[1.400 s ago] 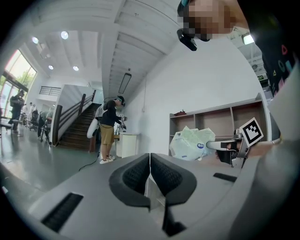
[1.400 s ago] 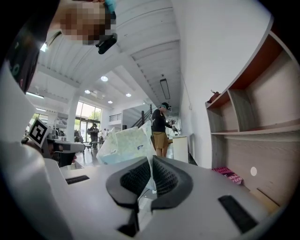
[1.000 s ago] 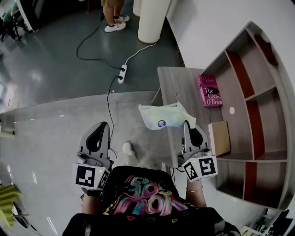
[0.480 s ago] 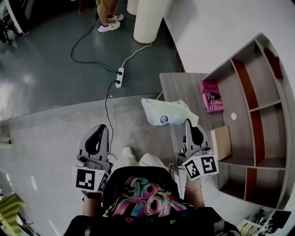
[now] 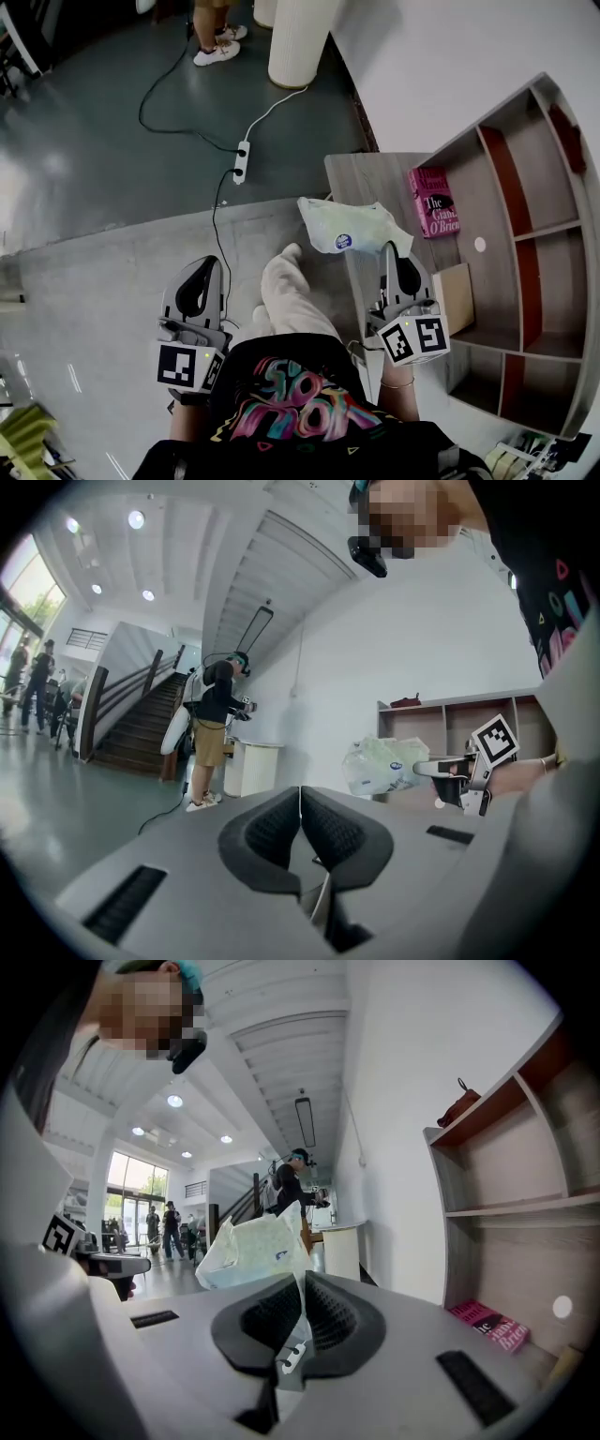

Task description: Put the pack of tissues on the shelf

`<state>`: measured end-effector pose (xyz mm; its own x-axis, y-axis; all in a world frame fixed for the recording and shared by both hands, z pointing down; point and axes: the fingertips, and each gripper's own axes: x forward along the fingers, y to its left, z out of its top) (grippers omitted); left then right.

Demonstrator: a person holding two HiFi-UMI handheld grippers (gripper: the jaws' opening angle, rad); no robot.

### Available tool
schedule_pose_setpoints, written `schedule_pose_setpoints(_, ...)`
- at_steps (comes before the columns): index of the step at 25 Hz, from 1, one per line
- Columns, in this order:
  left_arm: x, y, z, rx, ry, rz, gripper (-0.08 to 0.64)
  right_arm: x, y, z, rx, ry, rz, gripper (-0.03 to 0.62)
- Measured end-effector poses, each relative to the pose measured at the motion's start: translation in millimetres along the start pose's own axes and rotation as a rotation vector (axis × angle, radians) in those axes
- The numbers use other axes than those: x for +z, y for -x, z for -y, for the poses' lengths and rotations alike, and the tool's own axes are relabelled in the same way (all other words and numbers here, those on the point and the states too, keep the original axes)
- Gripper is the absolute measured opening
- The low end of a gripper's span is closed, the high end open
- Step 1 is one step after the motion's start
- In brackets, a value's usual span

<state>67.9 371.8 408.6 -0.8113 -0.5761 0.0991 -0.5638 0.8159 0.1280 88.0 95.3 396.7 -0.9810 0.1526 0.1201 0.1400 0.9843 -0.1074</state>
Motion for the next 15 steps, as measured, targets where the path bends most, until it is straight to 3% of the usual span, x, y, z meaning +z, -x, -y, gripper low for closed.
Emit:
schedule_pose_setpoints(8,17.2,-113.0,-22.5,-0.048,-0.047,-0.009,0.025,11.2,-90.8,54.2,-0.028,-0.037,0.042,0.017)
schedule_pose_setpoints(15,62.8,-243.8,-13.8,-0.193,-0.102,0.004,0.025,39.4,-151.9,127.4,-0.144,-0.082,0.081,0.017)
